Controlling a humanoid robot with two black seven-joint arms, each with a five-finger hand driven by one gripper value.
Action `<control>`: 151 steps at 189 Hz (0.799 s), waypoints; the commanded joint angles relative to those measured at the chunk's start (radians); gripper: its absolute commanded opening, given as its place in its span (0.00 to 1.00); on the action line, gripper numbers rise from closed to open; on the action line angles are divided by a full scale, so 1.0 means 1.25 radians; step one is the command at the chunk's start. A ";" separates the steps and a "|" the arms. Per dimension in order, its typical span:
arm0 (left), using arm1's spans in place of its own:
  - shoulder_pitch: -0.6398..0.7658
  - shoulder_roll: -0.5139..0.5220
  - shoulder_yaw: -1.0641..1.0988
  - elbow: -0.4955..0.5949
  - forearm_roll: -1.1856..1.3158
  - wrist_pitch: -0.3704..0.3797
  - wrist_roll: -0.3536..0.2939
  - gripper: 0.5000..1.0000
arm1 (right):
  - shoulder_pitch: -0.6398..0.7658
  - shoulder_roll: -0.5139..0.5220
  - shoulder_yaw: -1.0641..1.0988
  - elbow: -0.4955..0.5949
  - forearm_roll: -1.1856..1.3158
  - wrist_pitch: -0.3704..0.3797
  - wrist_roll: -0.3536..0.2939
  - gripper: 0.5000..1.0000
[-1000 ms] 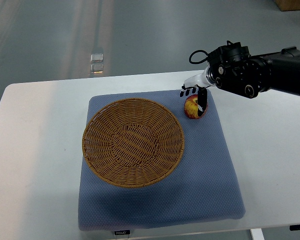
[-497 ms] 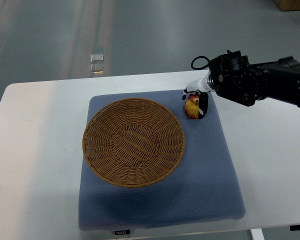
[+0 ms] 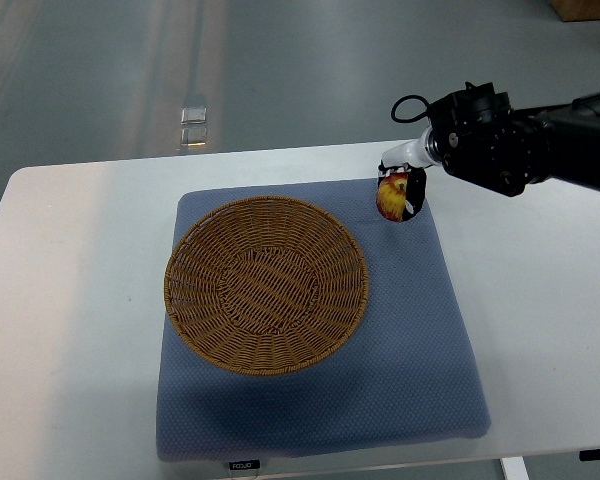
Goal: Place red apple in basket with right hand
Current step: 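Lift the apple with the right hand and carry it over the basket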
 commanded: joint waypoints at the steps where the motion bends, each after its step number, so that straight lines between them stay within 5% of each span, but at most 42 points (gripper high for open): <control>1: 0.000 0.000 0.000 -0.003 0.000 0.000 0.000 1.00 | 0.098 -0.042 0.003 0.064 0.001 0.059 0.000 0.29; 62: 0.000 0.000 0.001 -0.006 0.000 0.000 0.000 1.00 | 0.324 -0.064 0.046 0.296 0.066 0.074 0.029 0.29; 110: 0.000 0.000 0.001 -0.003 0.000 0.000 0.000 1.00 | 0.329 0.097 0.071 0.313 0.083 0.003 0.081 0.29; 151: 0.000 0.000 0.001 -0.003 0.000 0.000 0.000 1.00 | 0.320 0.097 0.088 0.313 0.084 -0.025 0.087 0.29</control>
